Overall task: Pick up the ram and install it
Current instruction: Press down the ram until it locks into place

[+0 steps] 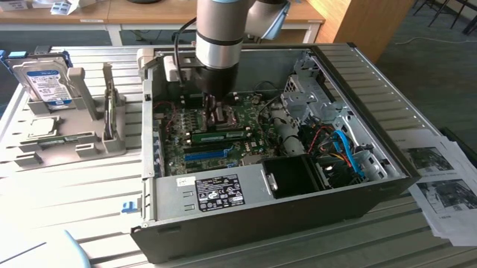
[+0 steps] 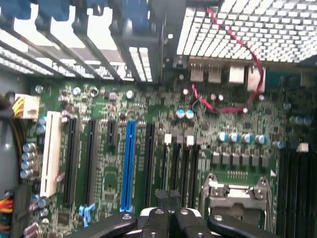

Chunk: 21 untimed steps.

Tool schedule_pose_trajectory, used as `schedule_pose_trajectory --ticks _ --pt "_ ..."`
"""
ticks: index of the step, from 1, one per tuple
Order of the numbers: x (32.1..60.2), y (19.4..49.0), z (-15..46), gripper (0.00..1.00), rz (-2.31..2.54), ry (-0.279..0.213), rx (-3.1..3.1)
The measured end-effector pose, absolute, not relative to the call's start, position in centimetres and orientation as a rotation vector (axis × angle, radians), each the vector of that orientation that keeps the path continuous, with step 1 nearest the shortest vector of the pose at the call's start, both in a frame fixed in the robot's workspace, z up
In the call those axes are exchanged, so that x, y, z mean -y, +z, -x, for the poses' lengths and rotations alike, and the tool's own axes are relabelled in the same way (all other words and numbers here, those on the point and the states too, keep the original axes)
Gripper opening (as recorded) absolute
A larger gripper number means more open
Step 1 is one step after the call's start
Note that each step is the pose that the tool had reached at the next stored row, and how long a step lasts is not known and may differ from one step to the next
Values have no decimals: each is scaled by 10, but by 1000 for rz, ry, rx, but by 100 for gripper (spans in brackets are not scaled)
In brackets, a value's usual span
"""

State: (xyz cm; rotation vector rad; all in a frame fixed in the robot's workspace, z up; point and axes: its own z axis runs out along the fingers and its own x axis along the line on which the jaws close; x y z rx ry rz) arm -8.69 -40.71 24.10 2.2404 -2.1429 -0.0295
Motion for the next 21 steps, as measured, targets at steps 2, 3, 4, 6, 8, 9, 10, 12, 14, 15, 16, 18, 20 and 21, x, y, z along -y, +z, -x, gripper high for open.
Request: schedule_pose_trajectory --ticks 2,3,4,6,8,9,10,12,14,15,16,18,20,21 --pt "407 241 92 9 -2240 -30 2143" --pt "407 241 92 9 -2240 -30 2143" --pt "407 241 93 9 -2240 -30 2143" --pt "407 241 93 9 -2240 -30 2143" --pt "407 241 93 9 -2240 -30 2143" --pt "407 241 93 9 -2240 -30 2143" --pt "407 241 93 9 -2240 -30 2143" --pt "407 241 93 9 -2240 -30 2143" --pt "407 240 93 9 -2240 -30 2143" --pt "407 240 93 9 -2240 -30 2143" --pt "407 239 93 9 -2240 -30 2143" --pt "407 238 93 9 -2240 -30 2143" --pt "407 236 93 9 -2240 -30 2143" --pt "407 236 93 9 -2240 -31 2143"
